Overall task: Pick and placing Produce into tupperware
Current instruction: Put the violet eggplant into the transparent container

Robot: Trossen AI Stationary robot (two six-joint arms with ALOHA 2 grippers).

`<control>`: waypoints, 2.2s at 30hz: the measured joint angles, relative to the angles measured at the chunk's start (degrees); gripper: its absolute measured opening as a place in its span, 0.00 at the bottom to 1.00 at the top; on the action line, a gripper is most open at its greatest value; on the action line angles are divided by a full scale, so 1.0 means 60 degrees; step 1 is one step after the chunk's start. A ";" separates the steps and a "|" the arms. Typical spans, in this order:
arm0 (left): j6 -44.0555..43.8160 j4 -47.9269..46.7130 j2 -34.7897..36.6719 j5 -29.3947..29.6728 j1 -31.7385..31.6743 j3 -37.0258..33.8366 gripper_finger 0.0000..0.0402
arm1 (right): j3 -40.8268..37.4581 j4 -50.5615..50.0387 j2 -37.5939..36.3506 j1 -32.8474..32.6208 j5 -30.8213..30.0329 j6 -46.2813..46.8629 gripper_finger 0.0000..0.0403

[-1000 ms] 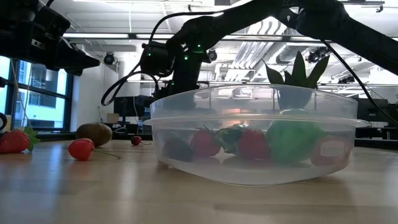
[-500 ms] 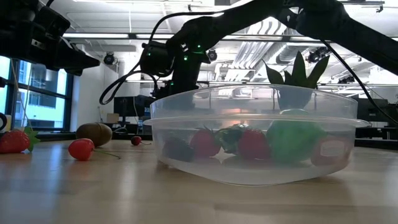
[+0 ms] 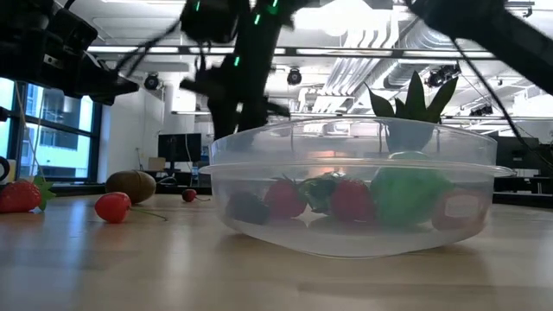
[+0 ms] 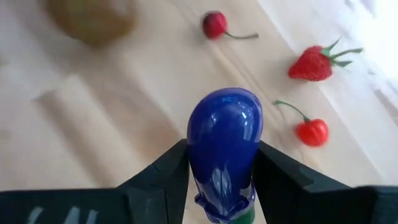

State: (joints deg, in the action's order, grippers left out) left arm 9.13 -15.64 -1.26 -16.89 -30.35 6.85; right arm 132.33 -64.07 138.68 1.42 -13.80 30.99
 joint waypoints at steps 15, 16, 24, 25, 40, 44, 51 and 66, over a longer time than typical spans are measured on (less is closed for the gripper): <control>0.0000 0.0003 0.0000 -0.0003 0.0000 0.0000 0.00 | -0.0036 -0.2857 -0.2212 -0.2349 -0.2073 0.1084 0.36; 0.0000 0.0003 0.0000 -0.0002 -0.0004 0.0000 0.00 | -0.0036 -0.3150 -0.2287 -0.2541 -0.2205 0.1376 0.36; 0.0000 0.0001 0.0000 -0.0001 -0.0001 0.0000 0.00 | -0.0037 -0.4314 -0.2384 -0.3961 -0.2713 0.3373 0.36; 0.0000 0.0001 0.0000 0.0000 -0.0004 0.0000 0.00 | -0.0064 -0.4310 -0.2386 -0.4106 -0.2723 0.3463 0.36; 0.0000 0.0001 0.0000 -0.0003 0.0000 0.0000 0.00 | -0.2554 -0.1105 -0.2391 -0.5087 -0.0154 0.2690 0.36; 0.0000 0.0000 0.0000 -0.0002 -0.0002 0.0000 0.00 | -0.2938 0.0008 -0.2388 -0.4993 0.0786 0.1731 0.36; 0.0000 0.0003 0.0000 -0.0003 0.0000 0.0000 0.00 | -0.3644 0.0472 -0.2395 -0.4571 0.1468 0.1098 0.36; 0.0000 0.0003 0.0000 0.0000 -0.0003 0.0000 0.00 | -0.5317 0.2564 -0.2397 -0.4167 0.3088 0.0037 0.36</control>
State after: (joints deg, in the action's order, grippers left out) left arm 9.13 -15.62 -1.26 -16.89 -30.37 6.85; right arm 100.43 -48.69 124.30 -23.58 4.73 31.21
